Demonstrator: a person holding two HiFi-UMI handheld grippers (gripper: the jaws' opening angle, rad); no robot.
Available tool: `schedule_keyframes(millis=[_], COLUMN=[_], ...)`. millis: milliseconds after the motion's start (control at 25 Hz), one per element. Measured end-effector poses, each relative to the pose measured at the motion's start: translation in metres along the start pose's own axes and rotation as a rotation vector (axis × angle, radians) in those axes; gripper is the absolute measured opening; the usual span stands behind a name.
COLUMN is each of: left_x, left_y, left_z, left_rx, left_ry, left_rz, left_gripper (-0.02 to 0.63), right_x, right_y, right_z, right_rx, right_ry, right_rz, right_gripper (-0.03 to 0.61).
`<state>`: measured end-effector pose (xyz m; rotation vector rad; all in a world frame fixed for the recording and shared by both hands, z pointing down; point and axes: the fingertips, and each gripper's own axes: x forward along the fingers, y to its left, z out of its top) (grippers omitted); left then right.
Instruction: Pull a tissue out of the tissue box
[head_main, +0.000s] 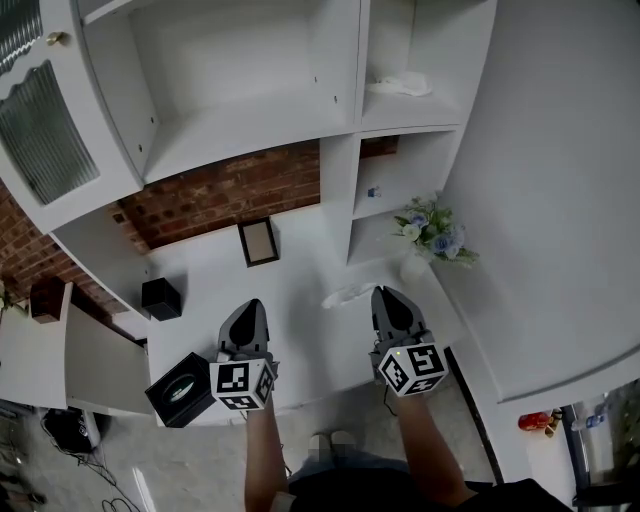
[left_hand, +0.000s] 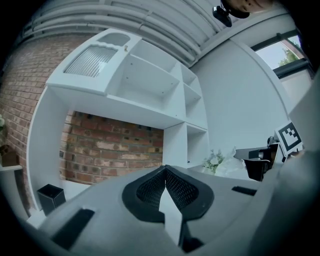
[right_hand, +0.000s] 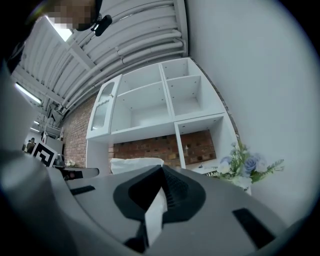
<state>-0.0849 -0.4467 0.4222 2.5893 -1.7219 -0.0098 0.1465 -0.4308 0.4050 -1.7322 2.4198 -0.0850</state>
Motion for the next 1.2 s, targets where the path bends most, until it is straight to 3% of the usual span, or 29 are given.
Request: schedule_keyframes(millis=[1200], left_x=[-0.023], left_y=[0.001], left_z=[0.007], left_rx=[0.002], left_ry=[-0.011], left_rz=[0.048], left_gripper=[0.009], right_x=[0.002], right_y=[0.028], right_z=[-0.006], right_rx=[-0.020], right_ry=[0.061], right_rz=[0.118], right_gripper=[0.000])
